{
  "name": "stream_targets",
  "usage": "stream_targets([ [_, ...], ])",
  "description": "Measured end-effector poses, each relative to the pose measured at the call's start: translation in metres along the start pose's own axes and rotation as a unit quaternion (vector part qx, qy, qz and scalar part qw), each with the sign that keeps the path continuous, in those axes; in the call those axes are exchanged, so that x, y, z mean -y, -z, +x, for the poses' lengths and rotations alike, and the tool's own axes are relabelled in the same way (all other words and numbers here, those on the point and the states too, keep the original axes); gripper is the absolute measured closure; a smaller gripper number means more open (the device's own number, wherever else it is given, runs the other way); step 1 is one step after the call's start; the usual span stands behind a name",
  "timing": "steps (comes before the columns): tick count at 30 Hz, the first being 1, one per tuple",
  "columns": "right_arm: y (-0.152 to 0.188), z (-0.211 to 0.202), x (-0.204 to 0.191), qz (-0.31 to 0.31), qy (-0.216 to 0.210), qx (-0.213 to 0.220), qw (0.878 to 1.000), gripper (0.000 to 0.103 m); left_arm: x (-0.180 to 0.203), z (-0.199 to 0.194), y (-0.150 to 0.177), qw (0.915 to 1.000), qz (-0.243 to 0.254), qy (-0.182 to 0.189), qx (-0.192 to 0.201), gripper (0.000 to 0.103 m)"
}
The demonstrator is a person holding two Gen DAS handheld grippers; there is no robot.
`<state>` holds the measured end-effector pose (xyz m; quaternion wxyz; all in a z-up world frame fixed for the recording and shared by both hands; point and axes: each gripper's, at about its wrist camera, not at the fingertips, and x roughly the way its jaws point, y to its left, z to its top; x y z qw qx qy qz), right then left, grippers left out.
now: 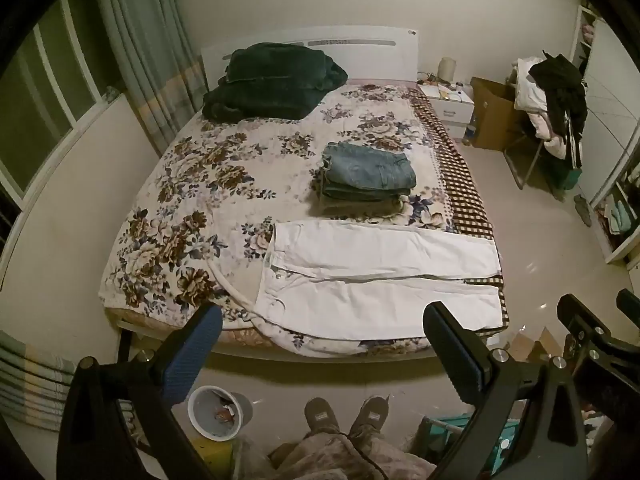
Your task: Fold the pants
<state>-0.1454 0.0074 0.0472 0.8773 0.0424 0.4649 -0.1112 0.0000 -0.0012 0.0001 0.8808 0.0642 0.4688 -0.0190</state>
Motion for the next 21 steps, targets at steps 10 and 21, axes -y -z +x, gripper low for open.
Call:
stream_targets([
  [10,-0.001,-0.002,-0.003,-0.004,0.001,0.003,1.000,0.000,-0.005,0.000,-0.004,0.9998,-0.012,0.017,-0.003,0.001],
  [21,-0.007,0.003,-0.014,-0.011,-0.004,0.001,1.000,0.000,-0.010,-0.005,-0.006,0.9998,-0.015,0.016,0.004,0.001],
])
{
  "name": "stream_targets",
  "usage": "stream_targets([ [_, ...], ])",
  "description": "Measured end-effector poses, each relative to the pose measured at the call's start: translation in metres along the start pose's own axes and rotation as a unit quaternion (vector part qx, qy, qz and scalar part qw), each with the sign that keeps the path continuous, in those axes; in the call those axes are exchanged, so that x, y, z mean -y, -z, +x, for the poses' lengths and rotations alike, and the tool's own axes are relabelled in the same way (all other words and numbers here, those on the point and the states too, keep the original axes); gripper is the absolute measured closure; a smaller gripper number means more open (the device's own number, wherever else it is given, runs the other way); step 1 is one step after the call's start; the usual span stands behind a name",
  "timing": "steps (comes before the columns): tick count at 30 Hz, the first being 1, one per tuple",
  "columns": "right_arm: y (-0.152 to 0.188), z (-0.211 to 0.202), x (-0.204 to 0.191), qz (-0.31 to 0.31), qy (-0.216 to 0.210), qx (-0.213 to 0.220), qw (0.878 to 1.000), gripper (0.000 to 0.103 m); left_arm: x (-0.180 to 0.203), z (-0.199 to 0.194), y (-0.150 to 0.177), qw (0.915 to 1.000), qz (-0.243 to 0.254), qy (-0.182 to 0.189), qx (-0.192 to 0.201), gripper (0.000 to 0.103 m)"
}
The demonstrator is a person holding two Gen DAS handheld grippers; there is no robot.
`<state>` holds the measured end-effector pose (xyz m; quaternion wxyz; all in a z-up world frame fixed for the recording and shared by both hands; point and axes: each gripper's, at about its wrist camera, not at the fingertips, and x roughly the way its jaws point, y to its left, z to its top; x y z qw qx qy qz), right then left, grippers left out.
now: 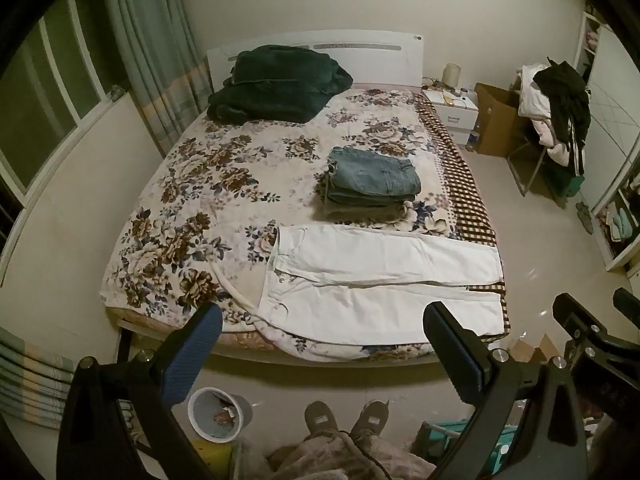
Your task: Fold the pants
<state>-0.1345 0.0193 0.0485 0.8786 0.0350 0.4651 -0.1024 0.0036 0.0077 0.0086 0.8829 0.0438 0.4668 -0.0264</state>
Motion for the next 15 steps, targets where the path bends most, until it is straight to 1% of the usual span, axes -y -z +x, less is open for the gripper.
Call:
stream_targets([
  [3,-0.0004,0.0014,0.0012,0.001,0.000,0.002,1.000,0.000,-0.0046,-0.0030,-0.0067,1.0000,0.000,0.001,0.000,0.001],
  [15,-0.0036,0.0013,0.0006,0.000,0.000,0.002,1.000,0.000,-0.0011,-0.0033,-0.0056,1.0000,-0.001,0.001,0.001,0.001],
])
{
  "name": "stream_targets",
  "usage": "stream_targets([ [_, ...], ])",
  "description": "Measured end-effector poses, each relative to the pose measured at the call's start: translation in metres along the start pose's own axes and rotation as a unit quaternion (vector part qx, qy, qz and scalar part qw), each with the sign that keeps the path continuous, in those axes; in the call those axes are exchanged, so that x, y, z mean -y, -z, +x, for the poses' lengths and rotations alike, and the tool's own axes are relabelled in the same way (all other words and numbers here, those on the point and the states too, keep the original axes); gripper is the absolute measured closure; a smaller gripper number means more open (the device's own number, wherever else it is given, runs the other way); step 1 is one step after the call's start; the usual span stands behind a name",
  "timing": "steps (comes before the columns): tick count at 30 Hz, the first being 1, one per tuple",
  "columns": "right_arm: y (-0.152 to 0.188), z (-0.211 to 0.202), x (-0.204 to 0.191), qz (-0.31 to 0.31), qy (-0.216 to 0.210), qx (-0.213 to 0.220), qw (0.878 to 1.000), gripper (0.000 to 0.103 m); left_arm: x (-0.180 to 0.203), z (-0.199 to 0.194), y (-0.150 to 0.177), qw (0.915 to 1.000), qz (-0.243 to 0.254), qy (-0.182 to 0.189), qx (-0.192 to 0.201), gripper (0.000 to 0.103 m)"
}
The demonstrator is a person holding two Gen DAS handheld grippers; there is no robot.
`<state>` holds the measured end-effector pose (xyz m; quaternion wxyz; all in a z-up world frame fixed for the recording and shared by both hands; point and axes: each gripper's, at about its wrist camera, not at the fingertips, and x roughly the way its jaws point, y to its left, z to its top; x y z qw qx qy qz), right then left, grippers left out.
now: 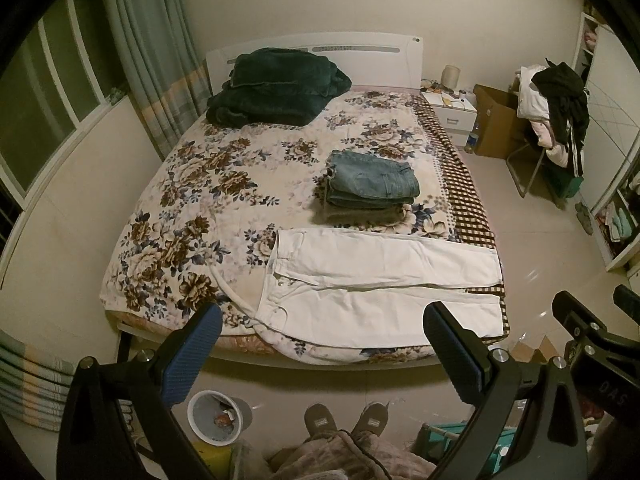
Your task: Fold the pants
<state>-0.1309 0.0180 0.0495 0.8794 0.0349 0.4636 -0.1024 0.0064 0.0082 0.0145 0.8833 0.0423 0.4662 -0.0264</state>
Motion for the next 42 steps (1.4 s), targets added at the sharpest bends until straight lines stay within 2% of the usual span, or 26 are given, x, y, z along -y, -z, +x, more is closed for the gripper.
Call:
stream_targets([
  [42,0.000,-0.003,-0.005,-0.002,0.002,0.002,1.000,0.000,0.003,-0.004,-0.013,1.0000,-0.002,0.002,-0.002,0.001],
])
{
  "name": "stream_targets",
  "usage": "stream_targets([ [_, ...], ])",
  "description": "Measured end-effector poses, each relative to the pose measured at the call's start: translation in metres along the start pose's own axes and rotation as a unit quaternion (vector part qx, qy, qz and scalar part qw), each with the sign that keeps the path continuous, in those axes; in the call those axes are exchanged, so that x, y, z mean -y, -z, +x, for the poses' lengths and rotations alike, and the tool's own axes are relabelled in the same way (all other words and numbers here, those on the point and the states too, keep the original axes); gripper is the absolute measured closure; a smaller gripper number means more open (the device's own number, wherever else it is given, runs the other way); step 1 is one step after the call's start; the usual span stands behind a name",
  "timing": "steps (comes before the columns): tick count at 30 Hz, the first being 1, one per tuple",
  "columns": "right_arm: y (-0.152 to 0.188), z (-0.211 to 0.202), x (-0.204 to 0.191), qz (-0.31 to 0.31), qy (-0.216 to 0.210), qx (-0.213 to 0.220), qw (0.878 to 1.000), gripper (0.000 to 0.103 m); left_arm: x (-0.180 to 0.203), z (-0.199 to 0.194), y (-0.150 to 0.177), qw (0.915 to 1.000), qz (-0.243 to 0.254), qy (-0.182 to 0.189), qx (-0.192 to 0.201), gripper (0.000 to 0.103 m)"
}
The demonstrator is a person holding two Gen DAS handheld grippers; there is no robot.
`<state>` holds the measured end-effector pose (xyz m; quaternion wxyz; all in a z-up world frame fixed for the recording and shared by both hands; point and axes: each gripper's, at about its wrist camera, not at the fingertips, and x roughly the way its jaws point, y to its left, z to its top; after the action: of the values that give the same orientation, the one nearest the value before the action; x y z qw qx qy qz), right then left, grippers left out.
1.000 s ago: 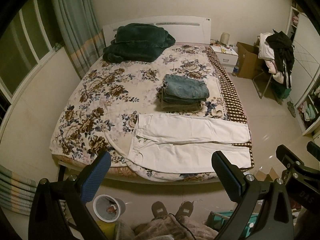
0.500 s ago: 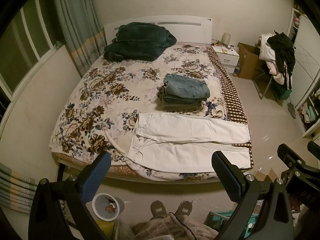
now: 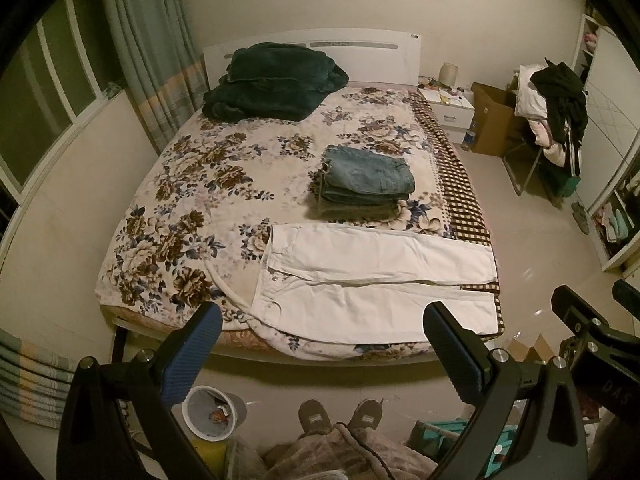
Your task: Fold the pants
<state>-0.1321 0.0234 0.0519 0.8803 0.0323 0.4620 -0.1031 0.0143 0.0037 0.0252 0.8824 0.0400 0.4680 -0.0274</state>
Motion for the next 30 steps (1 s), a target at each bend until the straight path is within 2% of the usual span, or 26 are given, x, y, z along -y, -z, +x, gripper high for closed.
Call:
stream_targets([
  [12,0.001,0.000,-0.003,-0.001,-0.001,-0.004,1.000,0.000,-0.001,0.001,0.001,1.0000,-0.003,0.001,-0.001,0.001],
  [18,0.001,0.002,-0.008,0.000,-0.005,-0.003,1.000,0.000,0.016,0.005,0.006,0.9999,-0.005,-0.007,-0.006,0.001],
  [24,0.005,0.038,0.013,0.009,-0.010,0.011,1.000,0.000,0.038,0.037,0.010,0.9993,-0.014,-0.036,0.005,0.001],
  [30,-0.021,0.101,0.034,0.008,-0.012,0.006,1.000,0.000,0.047,0.076,-0.006,0.9983,-0.025,-0.053,0.010,0.001],
])
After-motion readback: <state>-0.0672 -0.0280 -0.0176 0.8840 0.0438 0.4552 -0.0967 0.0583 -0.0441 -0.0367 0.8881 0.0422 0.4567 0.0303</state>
